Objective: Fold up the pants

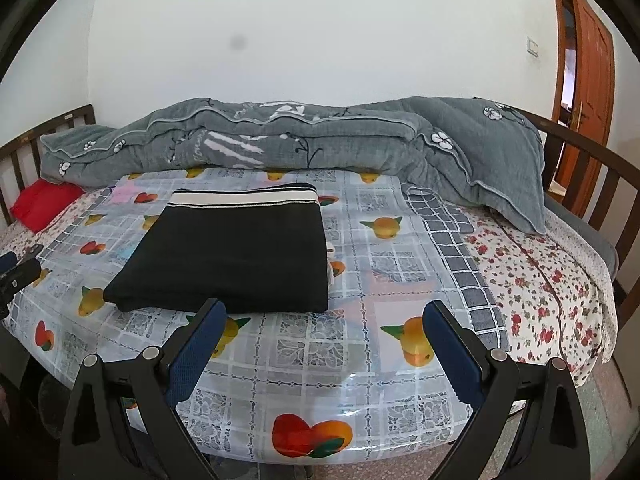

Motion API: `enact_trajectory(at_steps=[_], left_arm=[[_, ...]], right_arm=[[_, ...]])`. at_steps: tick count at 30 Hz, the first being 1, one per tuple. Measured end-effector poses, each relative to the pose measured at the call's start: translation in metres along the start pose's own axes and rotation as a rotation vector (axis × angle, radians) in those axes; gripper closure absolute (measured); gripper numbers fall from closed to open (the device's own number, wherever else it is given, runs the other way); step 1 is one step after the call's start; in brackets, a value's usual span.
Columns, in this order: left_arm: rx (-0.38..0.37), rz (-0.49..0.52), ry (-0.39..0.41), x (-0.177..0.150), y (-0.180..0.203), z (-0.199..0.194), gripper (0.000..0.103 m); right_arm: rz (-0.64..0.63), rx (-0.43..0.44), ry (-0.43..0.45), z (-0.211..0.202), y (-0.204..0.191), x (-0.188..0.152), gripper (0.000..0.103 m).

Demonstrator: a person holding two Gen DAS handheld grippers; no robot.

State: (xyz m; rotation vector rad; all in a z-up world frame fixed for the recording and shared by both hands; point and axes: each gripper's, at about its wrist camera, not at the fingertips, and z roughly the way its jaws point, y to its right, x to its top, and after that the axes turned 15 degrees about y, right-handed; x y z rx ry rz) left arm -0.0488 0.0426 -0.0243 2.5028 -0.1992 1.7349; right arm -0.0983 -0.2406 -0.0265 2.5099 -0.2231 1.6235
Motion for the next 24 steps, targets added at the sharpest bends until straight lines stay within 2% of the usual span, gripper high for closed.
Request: enact_trajectory(at_steps=[24], left_arm=[[0.006,0.002,0.001,0.0032,-0.0002,-0.0009,0.018]], right_arm=[[0.008,0.006,-0.001,-0.0006,-0.001,-0.0004,0.006]])
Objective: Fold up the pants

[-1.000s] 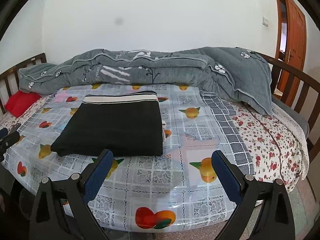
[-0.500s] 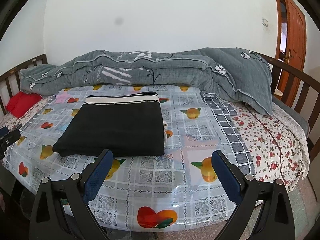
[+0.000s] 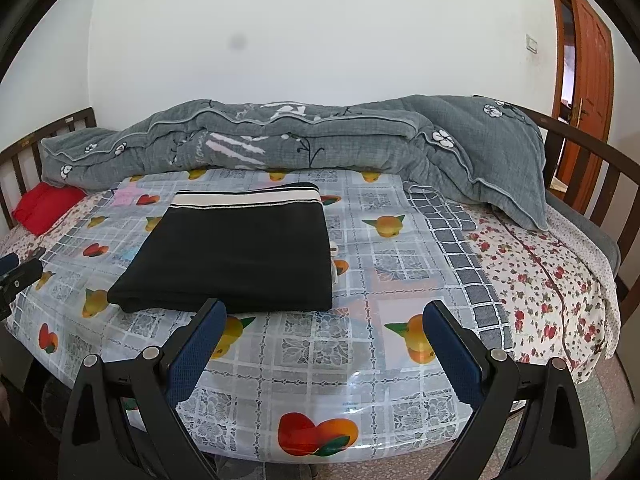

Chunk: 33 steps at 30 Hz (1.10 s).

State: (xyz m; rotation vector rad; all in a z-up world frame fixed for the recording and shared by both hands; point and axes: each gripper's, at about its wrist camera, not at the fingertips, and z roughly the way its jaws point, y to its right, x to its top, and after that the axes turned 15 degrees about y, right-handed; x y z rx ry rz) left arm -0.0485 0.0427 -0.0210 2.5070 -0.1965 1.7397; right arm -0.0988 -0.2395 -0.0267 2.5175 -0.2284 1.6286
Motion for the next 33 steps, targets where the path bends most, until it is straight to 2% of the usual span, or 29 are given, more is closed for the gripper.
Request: enact_trajectory(at_steps=[33], left_arm=[[0.002,0.001,0.001,-0.0017,-0.0005,-0.0003,0.018]], right_arm=[[-0.006,0.007,0.01,-0.0031,-0.0042,0.0021,0.006]])
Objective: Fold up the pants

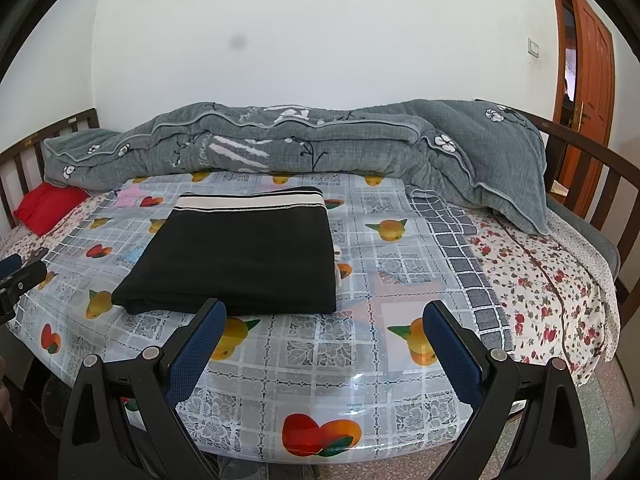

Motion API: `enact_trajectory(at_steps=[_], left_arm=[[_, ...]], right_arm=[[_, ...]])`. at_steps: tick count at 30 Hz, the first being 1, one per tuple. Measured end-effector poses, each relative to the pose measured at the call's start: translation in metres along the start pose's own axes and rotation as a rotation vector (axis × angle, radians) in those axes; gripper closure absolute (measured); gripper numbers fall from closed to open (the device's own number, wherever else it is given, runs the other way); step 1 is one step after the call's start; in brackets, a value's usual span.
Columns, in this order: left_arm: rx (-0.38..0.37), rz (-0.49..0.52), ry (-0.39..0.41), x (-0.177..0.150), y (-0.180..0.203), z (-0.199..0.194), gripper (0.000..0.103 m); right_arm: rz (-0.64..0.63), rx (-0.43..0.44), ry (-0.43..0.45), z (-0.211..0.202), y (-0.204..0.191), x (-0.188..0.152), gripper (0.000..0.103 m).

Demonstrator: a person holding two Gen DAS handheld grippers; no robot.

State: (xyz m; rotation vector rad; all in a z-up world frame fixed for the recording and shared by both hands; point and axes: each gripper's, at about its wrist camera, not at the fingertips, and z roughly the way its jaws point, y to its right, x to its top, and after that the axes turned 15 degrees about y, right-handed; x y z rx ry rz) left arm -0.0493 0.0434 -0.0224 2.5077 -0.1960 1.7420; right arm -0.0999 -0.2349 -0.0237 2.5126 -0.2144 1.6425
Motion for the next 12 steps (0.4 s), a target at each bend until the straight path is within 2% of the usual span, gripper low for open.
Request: enact_trajectory(at_steps=[12], left_arm=[[-0.013,0.002,0.004,0.0006,0.0018,-0.0019,0.018]], right_arm=[[0.008,0.003,0.0,-0.0017,0.0006,0.0002,0.006]])
